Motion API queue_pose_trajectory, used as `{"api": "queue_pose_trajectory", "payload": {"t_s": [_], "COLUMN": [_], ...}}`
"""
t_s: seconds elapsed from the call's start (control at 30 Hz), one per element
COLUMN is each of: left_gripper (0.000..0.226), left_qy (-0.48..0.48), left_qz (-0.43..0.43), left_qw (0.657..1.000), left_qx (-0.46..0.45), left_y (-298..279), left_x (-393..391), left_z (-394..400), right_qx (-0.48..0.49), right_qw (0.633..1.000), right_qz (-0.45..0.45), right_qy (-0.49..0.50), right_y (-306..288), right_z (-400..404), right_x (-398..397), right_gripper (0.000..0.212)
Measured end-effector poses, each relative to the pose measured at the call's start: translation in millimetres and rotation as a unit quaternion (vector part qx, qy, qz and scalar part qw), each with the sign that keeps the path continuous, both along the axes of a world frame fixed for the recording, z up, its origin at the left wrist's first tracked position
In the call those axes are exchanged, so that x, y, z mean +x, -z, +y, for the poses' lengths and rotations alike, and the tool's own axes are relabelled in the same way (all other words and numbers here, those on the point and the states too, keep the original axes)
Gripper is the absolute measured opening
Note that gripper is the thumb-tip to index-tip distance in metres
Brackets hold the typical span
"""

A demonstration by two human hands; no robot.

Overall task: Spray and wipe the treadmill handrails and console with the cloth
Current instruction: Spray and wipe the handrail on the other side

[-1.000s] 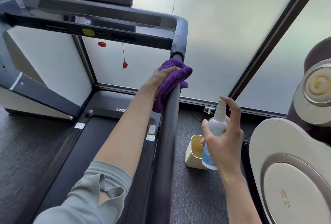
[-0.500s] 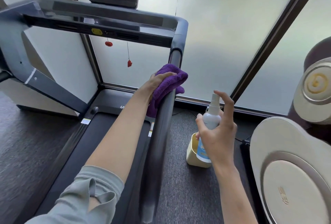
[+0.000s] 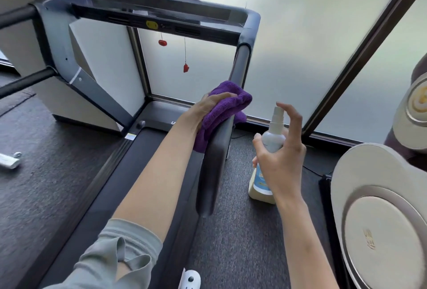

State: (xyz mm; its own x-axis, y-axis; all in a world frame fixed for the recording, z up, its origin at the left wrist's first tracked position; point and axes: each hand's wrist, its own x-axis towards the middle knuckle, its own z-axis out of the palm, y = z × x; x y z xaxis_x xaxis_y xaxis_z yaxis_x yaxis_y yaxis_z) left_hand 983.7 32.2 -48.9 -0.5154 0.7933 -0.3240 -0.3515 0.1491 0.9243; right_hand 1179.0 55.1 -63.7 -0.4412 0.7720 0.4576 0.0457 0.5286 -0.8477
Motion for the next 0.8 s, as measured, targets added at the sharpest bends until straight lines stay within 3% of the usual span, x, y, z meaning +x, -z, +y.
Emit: {"api": "queue_pose_trajectory", "payload": {"t_s": [0.17,0.4,0.63,0.8], "left_gripper": [0.094,0.087,0.059,0.062], "left_qy": [-0.019,-0.083,-0.218,-0.291], "left_qz": [-0.017,-0.006,0.145,0.223], "left_qw": [1.000,0.994,0.951,0.916], "left_qx": [-0.011,0.069,0.167,0.166], "left_y": [11.0,24.1,55.7,90.6], "left_x": [23.4,62.4,111.0,135.8], "left_z": [-39.3,-86.8,-119.5,-129.6], "right_qx": [-0.003,-0.007,-0.004,-0.014], "right_qw": [1.000,0.999,0.999,0.999], "right_qz": [0.008,0.011,0.015,-0.004], "right_qy": [-0.012,-0.045,-0.049,-0.046], "right_y": [4.7,6.7,14.8,27.9], "right_z": [-26.4,-54.4,-66.6,-67.1], "right_x": [15.0,27.6,46.1,59.4], "right_gripper": [0.062,0.062,0.062,0.061]}}
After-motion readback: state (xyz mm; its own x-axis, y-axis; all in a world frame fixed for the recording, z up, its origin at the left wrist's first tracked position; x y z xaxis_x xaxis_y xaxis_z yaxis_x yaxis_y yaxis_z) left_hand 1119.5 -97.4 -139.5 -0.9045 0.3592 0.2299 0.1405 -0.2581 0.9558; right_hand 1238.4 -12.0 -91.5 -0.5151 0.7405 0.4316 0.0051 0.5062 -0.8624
